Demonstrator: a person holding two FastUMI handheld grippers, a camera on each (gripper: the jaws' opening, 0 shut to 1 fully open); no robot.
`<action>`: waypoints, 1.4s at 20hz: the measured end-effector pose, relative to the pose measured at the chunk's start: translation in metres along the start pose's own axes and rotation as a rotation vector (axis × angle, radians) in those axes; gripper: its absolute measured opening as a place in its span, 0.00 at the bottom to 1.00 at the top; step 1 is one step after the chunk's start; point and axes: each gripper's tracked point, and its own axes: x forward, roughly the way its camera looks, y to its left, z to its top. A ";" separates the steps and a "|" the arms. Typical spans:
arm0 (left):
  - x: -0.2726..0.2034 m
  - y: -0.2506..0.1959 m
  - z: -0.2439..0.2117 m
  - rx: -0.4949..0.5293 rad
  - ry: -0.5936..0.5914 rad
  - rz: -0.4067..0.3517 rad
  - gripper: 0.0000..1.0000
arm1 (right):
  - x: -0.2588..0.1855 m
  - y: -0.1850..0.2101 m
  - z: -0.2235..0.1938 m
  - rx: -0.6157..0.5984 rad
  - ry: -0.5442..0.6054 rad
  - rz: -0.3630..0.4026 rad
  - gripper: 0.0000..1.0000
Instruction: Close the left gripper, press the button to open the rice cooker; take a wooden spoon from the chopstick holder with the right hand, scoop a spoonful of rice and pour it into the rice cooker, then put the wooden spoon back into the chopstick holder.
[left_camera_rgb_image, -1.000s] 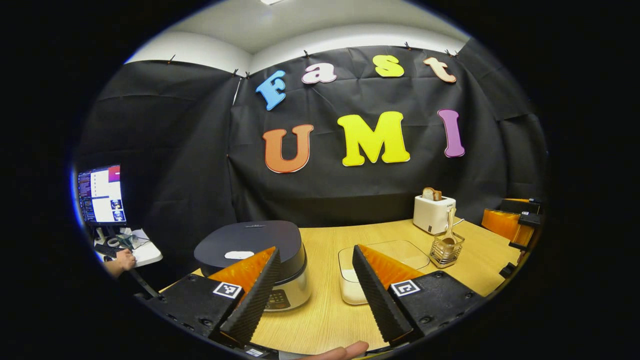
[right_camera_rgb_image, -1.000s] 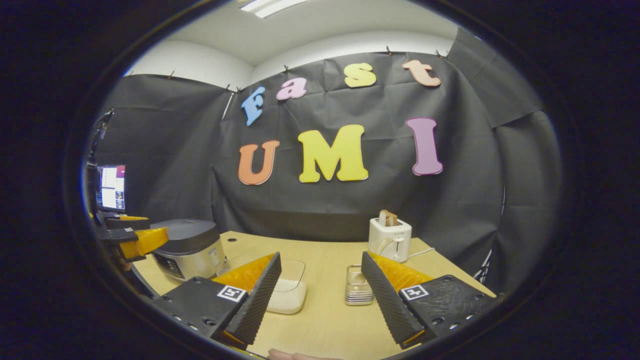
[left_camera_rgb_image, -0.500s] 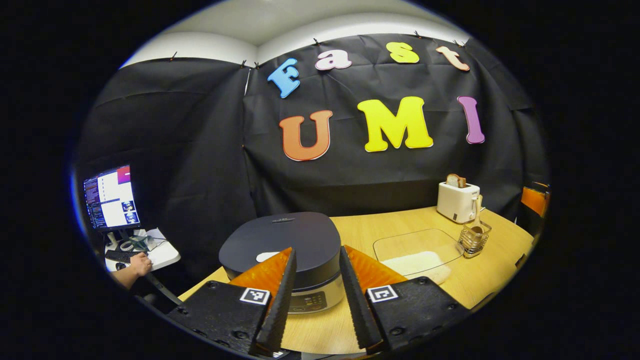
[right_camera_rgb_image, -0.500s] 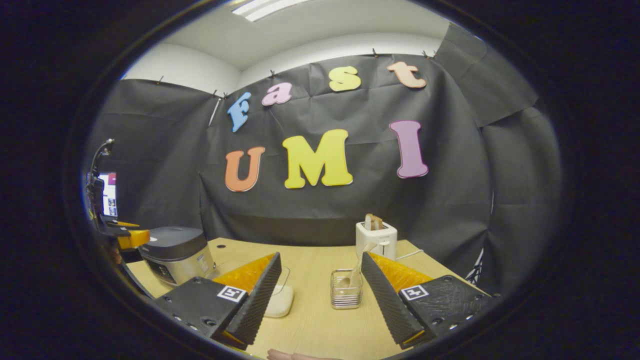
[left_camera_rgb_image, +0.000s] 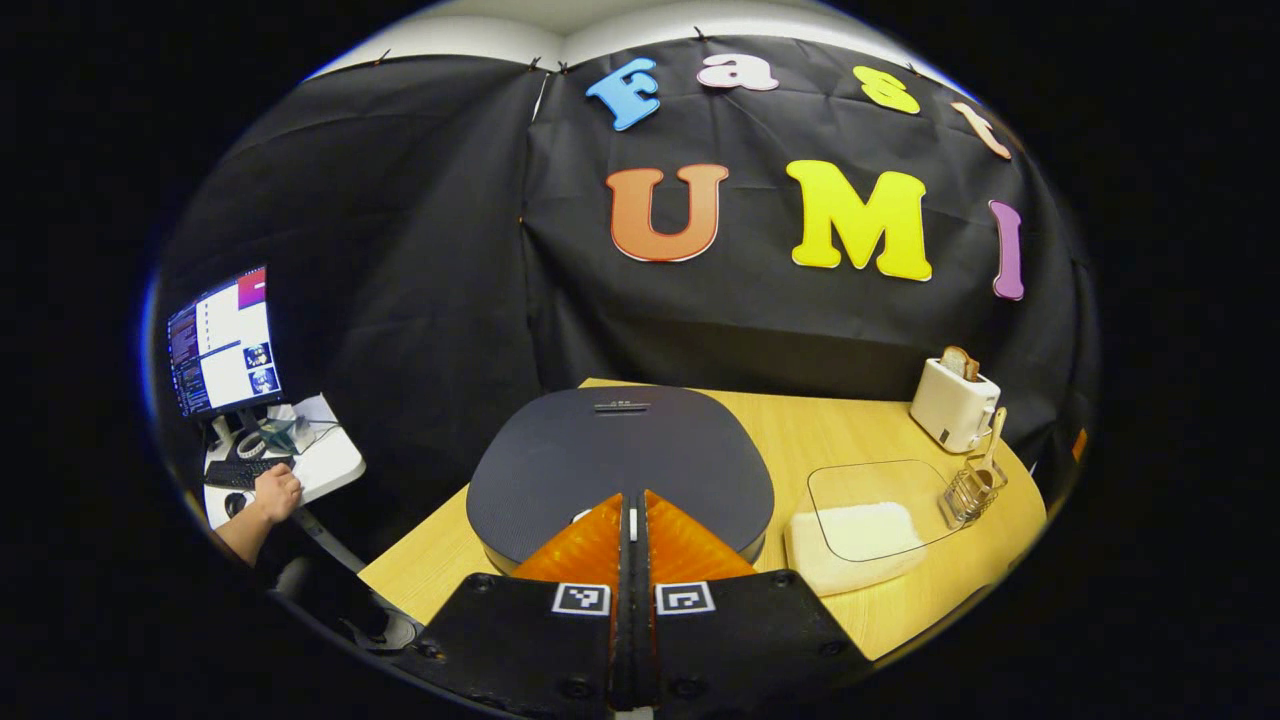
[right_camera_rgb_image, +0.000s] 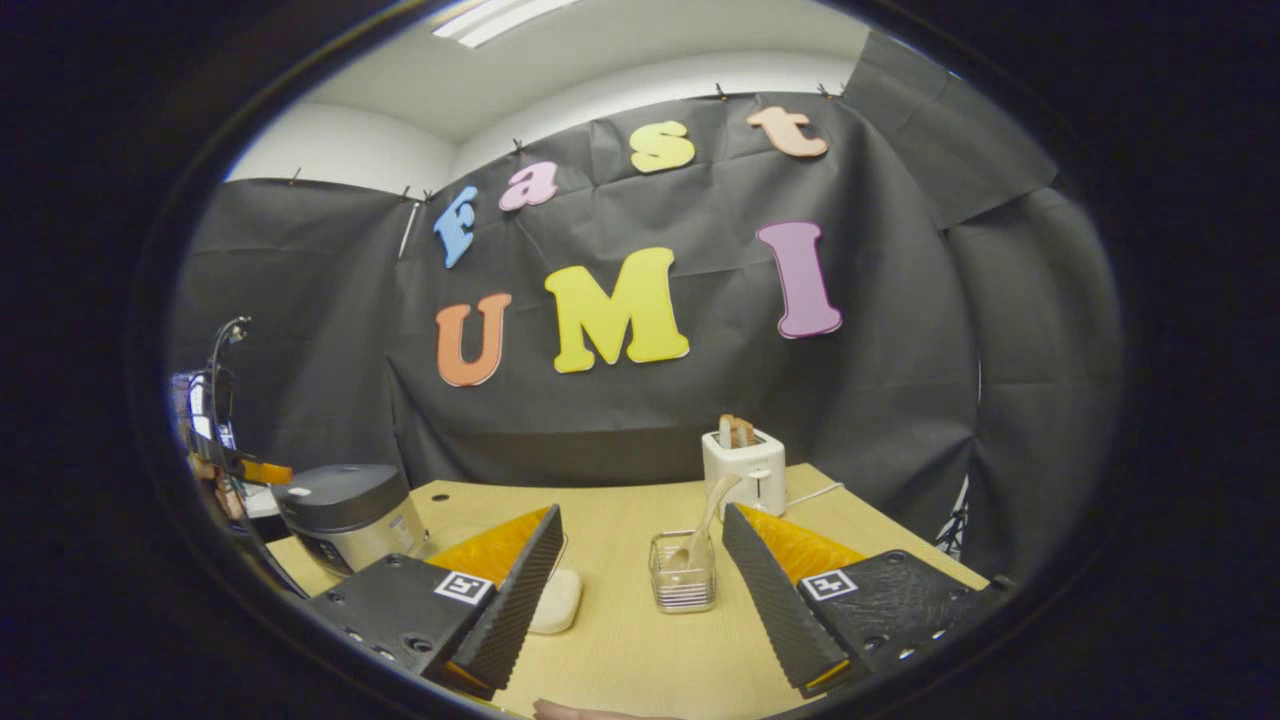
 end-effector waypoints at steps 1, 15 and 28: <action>0.003 0.002 -0.002 -0.003 0.016 0.003 0.03 | -0.001 0.001 0.001 0.000 -0.001 0.006 0.96; 0.017 0.001 -0.026 -0.002 0.166 -0.016 0.03 | 0.002 -0.013 0.001 0.036 0.010 0.003 0.96; 0.000 0.000 0.037 -0.008 -0.031 -0.017 0.06 | 0.000 -0.011 0.006 0.041 -0.012 0.019 0.96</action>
